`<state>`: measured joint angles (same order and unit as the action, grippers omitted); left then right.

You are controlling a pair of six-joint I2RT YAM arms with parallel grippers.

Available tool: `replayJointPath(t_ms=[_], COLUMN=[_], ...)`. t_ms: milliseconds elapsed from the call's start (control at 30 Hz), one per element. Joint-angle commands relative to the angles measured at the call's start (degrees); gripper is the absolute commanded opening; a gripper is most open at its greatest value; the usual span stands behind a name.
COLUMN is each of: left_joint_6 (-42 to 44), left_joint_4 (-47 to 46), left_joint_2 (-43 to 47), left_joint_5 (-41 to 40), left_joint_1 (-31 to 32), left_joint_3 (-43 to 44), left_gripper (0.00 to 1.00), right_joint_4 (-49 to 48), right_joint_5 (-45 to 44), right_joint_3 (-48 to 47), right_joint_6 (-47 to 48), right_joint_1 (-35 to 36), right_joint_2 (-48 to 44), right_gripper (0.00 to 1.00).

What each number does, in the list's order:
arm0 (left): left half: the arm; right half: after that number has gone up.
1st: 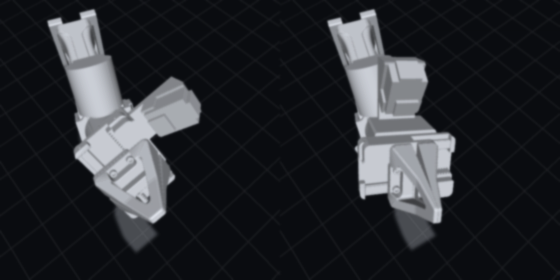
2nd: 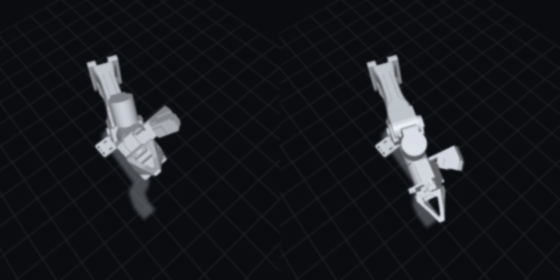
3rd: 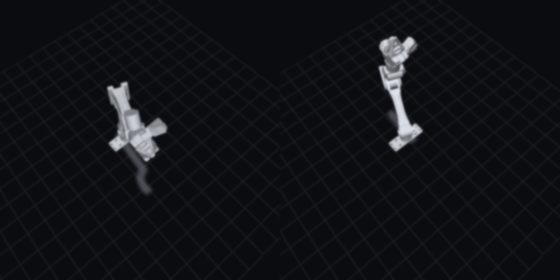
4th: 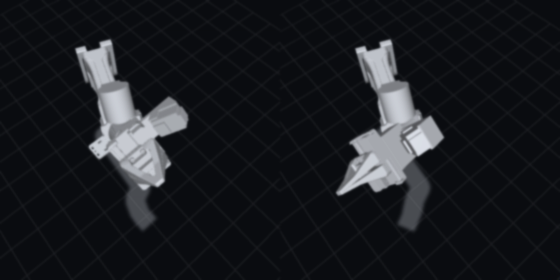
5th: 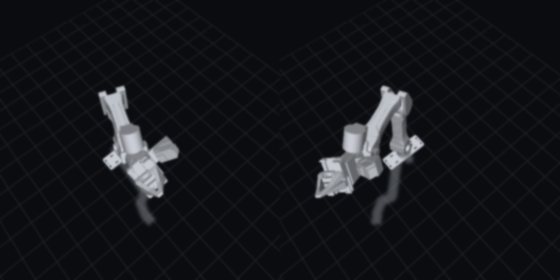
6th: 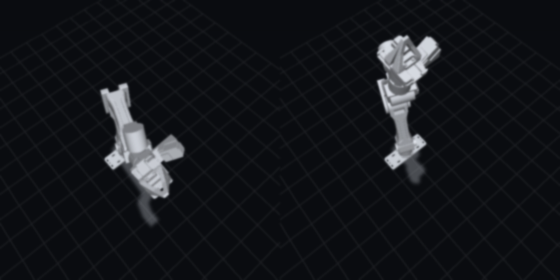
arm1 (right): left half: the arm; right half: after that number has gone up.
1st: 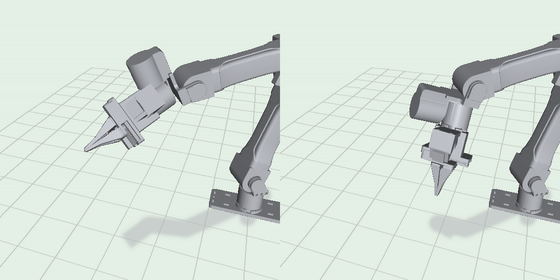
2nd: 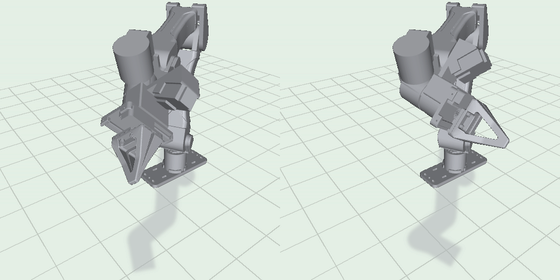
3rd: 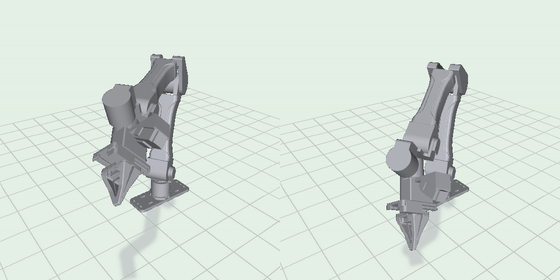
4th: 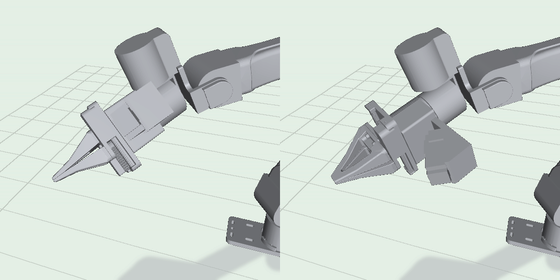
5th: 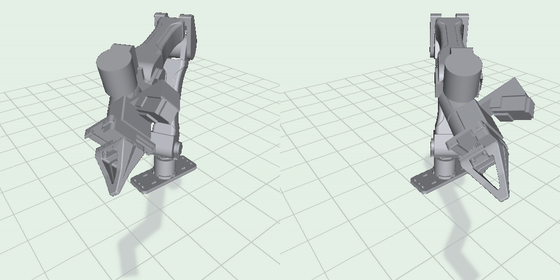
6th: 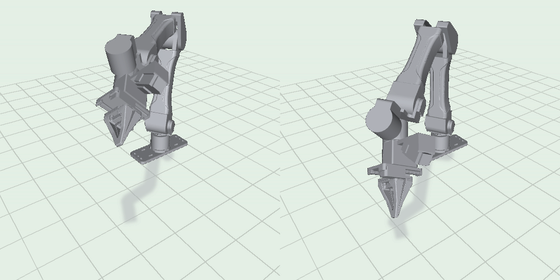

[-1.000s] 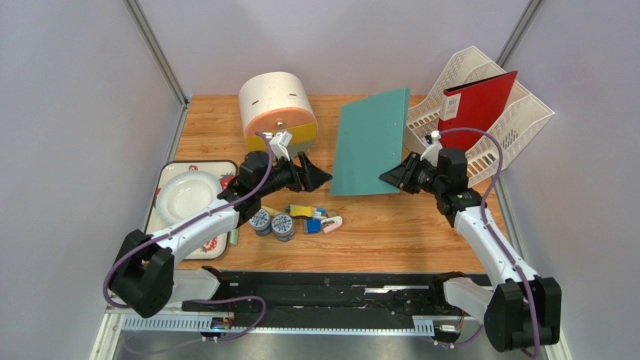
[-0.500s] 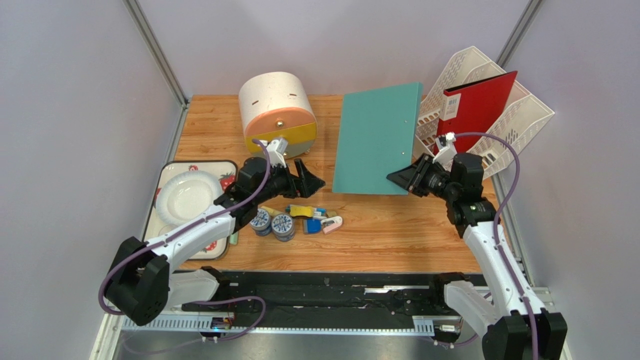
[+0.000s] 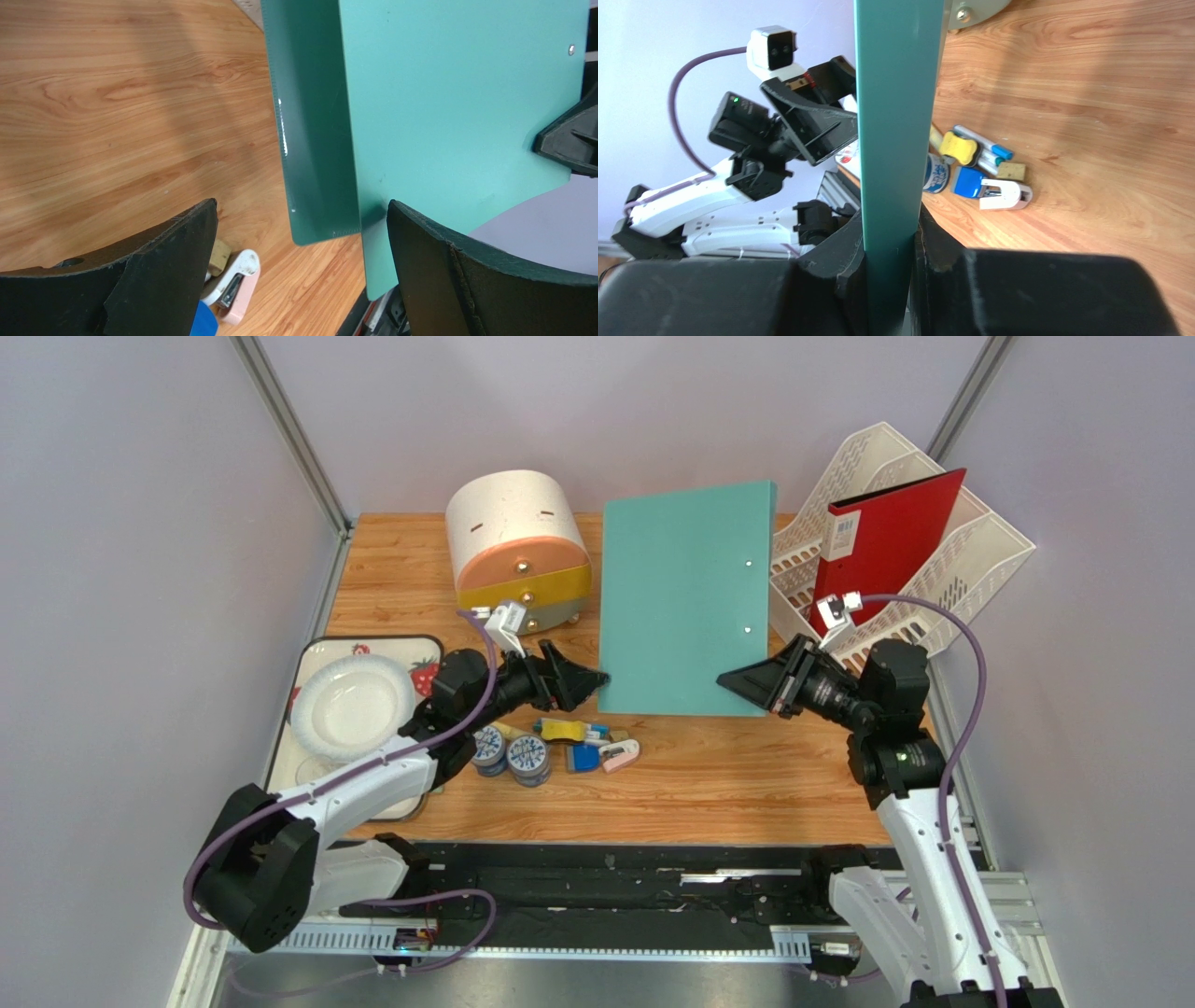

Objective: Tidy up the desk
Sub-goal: Pick up the folder from the center of the board.

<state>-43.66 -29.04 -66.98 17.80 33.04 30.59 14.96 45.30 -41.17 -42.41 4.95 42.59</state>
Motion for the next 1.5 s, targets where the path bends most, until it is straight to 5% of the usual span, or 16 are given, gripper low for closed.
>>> replayJointPath(t_ms=[0, 433, 633, 1033, 1133, 1367, 1467], left_joint_6=[-2.5, -7.7, -7.7, -11.0, -11.4, -11.2, -10.5], left_joint_4=[-13.1, -28.7, -28.9, -41.0, -42.5, -42.3, -41.5], left_joint_2=[-0.2, -8.5, -7.9, -10.9, -11.7, -11.4, -10.4], left_joint_5=[2.1, 5.8, 5.8, 11.2, 12.5, 13.5, 13.7], left_joint_1=[0.3, 0.3, 0.3, 0.3, 0.3, 0.6, 0.8], left_joint_3=[-2.3, -4.3, -4.7, -4.9, -4.5, -3.8, -3.5], left_gripper=[0.98, 0.99, 0.99, 0.99, 0.93, 0.40, 0.47], right_joint_4=[-3.6, -11.8, -14.3, -11.9, -10.8, -5.6, -4.2], right_joint_5=[5.0, 11.3, 11.5, 11.2, 10.3, 9.0, 9.1], right_joint_3=[0.4, 3.5, 4.3, 6.1, 6.4, 5.6, 5.5], right_joint_6=[-3.4, -11.5, -13.8, -12.6, -11.3, -6.0, -4.2], right_joint_1=[-0.2, -0.1, -0.2, -0.1, -0.1, -0.1, 0.0], right_joint_2=[-2.2, -5.7, -7.3, -5.5, -5.4, -4.0, -2.6], right_gripper=[0.00, 0.00, 0.00, 0.00, 0.00, 0.03, 0.08])
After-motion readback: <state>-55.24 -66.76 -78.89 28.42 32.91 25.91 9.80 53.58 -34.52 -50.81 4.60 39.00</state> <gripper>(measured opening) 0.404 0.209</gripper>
